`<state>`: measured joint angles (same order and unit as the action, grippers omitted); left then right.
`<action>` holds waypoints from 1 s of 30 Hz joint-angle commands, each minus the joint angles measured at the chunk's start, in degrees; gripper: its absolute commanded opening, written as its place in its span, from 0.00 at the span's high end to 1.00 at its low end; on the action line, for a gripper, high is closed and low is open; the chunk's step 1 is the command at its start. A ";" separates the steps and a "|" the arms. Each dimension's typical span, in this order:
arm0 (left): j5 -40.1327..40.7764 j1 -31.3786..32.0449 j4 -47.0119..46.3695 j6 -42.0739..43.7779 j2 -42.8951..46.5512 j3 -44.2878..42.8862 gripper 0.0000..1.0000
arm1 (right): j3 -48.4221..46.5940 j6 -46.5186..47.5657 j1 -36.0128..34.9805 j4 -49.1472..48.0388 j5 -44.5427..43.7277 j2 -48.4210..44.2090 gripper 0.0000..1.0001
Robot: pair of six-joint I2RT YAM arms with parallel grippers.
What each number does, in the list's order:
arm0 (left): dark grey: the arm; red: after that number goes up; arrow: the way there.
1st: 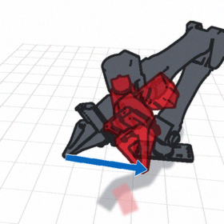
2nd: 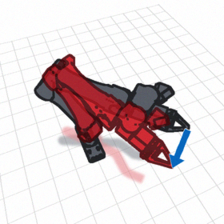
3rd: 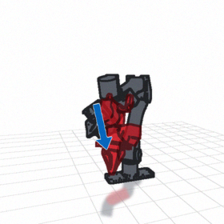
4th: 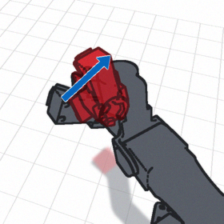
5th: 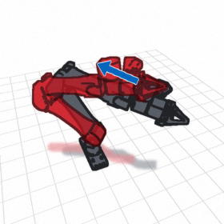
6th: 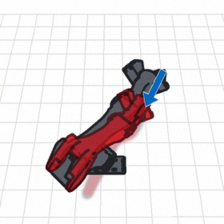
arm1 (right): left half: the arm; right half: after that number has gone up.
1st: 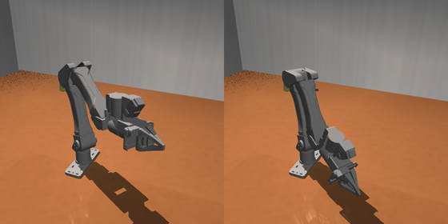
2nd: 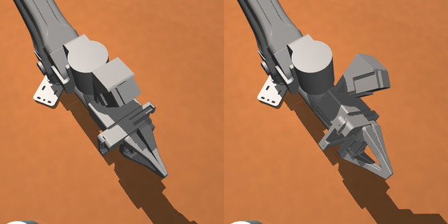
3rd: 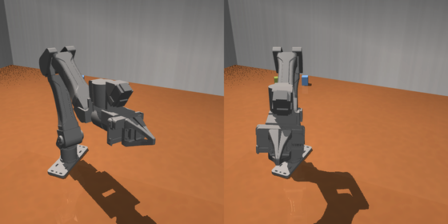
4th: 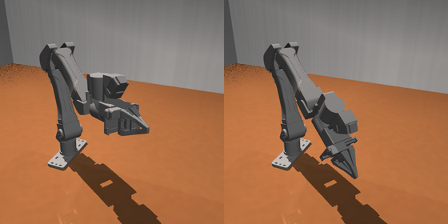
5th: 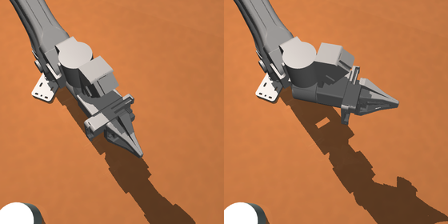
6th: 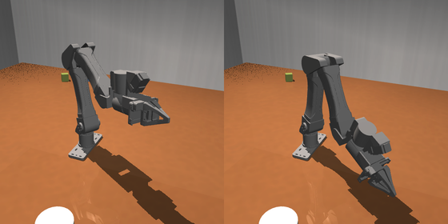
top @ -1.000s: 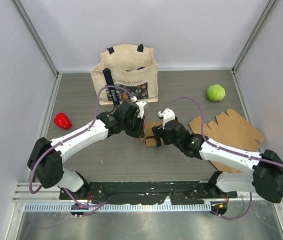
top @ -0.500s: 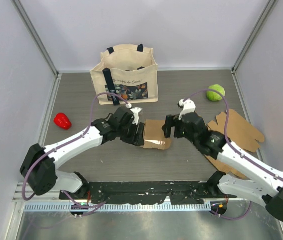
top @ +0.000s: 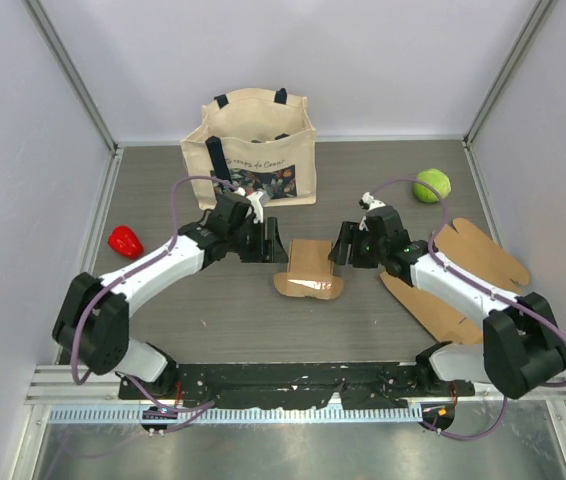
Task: Fold the paper box
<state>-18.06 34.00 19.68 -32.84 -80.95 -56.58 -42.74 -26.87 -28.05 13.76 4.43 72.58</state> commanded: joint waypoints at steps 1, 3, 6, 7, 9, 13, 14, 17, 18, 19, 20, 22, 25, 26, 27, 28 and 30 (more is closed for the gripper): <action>-3.82 -0.51 -9.47 -3.54 -3.51 -1.08 0.41 | 1.69 -3.97 4.76 -13.40 13.93 4.31 0.38; -4.61 -1.04 -10.19 -3.90 -5.79 -1.17 0.40 | 1.87 -4.68 6.07 -16.02 15.95 5.81 0.42; -5.58 -1.74 -11.24 -4.60 -7.38 -1.08 0.37 | 1.96 -4.77 7.65 -17.01 17.01 8.10 0.52; -5.49 -2.18 -12.46 -4.95 -7.47 -0.82 0.36 | 2.48 -4.85 8.18 -17.53 17.54 8.46 0.54; -4.88 -2.62 -13.00 -5.13 -7.99 -0.11 0.34 | 3.10 -5.29 9.41 -19.55 18.95 10.30 0.55; -6.54 -4.46 -13.96 -5.57 -10.36 -0.20 0.28 | 3.80 -5.56 10.56 -19.74 19.66 12.24 0.61; -6.72 -4.73 -14.14 -5.57 -10.81 -0.29 0.27 | 4.07 -5.56 10.82 -19.74 19.66 12.24 0.62; -7.86 -4.91 -14.50 -6.18 -13.00 -0.90 0.16 | 5.21 -5.73 12.32 -19.91 21.06 12.33 0.68; -8.39 -4.99 -14.93 -6.44 -13.79 -1.08 0.11 | 5.47 -5.82 12.58 -19.91 21.58 12.76 0.70; -9.17 -4.99 -15.98 -6.88 -14.41 -1.08 0.07 | 5.82 -5.82 12.85 -20.00 22.63 12.94 0.73; -9.44 -4.99 -16.69 -7.93 -15.46 -0.82 0.07 | 6.00 -5.74 13.46 -20.26 22.91 13.20 0.74; -10.14 -4.99 -18.44 -8.90 -16.43 -0.82 0.06 | 6.70 -5.73 14.25 -20.61 23.61 13.47 0.75; -11.73 -4.99 -21.25 -11.10 -18.28 -0.20 0.05 | 7.41 -5.82 15.75 -21.05 24.75 13.56 0.74; -12.86 -4.99 -22.40 -11.89 -18.54 0.15 0.05 | 7.50 -5.65 15.92 -21.14 25.10 13.47 0.74; -13.39 -4.99 -23.97 -14.16 -19.15 0.67 0.05 | 7.50 -5.56 16.01 -21.23 25.19 13.47 0.75; -14.10 -4.99 -27.56 -15.66 -19.42 1.81 0.05 | 7.58 -5.56 16.01 -21.32 25.28 13.64 0.75; -16.55 -4.91 -31.88 -21.00 -20.65 3.31 0.05 | 7.67 -5.73 15.93 -21.93 25.46 13.82 0.75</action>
<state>-29.28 29.12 -0.75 -44.99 -100.07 -55.64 -36.16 -33.34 -12.38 -7.92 30.72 85.17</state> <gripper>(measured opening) 0.951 0.259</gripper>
